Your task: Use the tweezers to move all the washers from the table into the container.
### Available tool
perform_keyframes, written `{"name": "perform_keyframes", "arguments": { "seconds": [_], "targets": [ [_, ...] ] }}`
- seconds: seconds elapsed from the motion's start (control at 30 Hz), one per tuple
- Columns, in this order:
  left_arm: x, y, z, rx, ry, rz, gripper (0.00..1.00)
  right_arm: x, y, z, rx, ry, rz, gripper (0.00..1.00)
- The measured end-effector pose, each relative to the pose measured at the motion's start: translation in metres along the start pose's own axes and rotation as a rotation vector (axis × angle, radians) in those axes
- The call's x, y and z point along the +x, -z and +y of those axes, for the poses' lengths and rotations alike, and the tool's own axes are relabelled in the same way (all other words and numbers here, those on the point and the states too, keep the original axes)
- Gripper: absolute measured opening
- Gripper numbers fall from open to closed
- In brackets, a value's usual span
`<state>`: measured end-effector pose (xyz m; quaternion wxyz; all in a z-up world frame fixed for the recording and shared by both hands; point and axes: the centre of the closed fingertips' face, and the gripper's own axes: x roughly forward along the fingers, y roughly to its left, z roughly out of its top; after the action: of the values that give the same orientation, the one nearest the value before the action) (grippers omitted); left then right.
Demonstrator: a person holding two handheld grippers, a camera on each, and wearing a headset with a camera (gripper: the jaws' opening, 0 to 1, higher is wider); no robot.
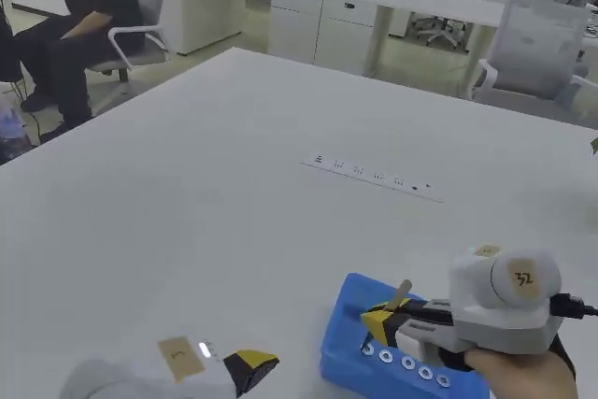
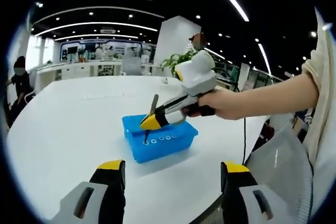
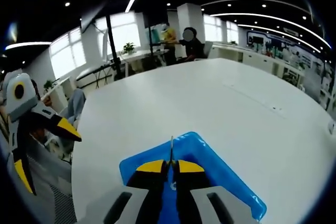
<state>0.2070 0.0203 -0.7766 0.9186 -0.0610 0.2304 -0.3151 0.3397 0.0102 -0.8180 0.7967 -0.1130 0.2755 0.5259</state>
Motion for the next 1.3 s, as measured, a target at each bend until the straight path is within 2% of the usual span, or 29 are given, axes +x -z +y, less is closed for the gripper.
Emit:
{"name": "perform_keyframes", "arguments": {
  "seconds": [0.1, 0.17, 0.33, 0.43, 0.47, 0.6, 0.67, 0.77, 0.87, 0.93, 1.0, 1.03, 1.1, 1.2, 1.3],
  "targets": [
    [-0.005, -0.008, 0.003, -0.075, 0.02, -0.033, 0.73, -0.013, -0.005, 0.006, -0.018, -0.011, -0.018, 0.04],
    [-0.01, -0.012, 0.005, -0.085, 0.032, -0.039, 0.72, -0.025, -0.01, 0.009, -0.05, -0.013, -0.041, 0.04],
    [-0.02, -0.023, 0.003, -0.046, 0.066, -0.039, 0.66, -0.06, -0.021, 0.018, -0.081, -0.009, -0.083, 0.04],
    [-0.024, -0.03, -0.004, -0.02, 0.097, -0.041, 0.64, -0.075, -0.022, 0.031, -0.1, -0.046, -0.092, 0.04],
    [-0.024, -0.031, -0.009, 0.001, 0.118, -0.035, 0.62, -0.079, -0.019, 0.04, -0.103, -0.084, -0.08, 0.04],
    [-0.023, -0.03, -0.027, 0.091, 0.191, 0.022, 0.49, -0.088, -0.001, 0.065, -0.146, -0.178, -0.017, 0.03],
    [-0.022, -0.03, -0.033, 0.114, 0.218, 0.033, 0.45, -0.089, 0.012, 0.075, -0.17, -0.206, 0.024, 0.03],
    [-0.019, -0.031, -0.044, 0.16, 0.262, 0.058, 0.4, -0.089, 0.025, 0.084, -0.18, -0.231, 0.048, 0.03],
    [-0.016, -0.028, -0.053, 0.212, 0.307, 0.1, 0.37, -0.091, 0.035, 0.098, -0.184, -0.288, 0.076, 0.03],
    [-0.014, -0.026, -0.058, 0.25, 0.328, 0.123, 0.36, -0.093, 0.04, 0.105, -0.215, -0.317, 0.1, 0.03],
    [-0.013, -0.026, -0.067, 0.256, 0.377, 0.134, 0.35, -0.095, 0.048, 0.116, -0.247, -0.368, 0.133, 0.03],
    [-0.013, -0.026, -0.073, 0.246, 0.409, 0.143, 0.36, -0.096, 0.05, 0.123, -0.283, -0.397, 0.13, 0.03],
    [-0.011, -0.026, -0.075, 0.262, 0.416, 0.15, 0.33, -0.099, 0.056, 0.136, -0.298, -0.454, 0.151, 0.03],
    [-0.01, -0.026, -0.081, 0.297, 0.444, 0.164, 0.28, -0.097, 0.063, 0.144, -0.341, -0.478, 0.182, 0.03],
    [-0.009, -0.027, -0.086, 0.304, 0.465, 0.166, 0.26, -0.096, 0.069, 0.15, -0.361, -0.49, 0.204, 0.03]
  ]
}}
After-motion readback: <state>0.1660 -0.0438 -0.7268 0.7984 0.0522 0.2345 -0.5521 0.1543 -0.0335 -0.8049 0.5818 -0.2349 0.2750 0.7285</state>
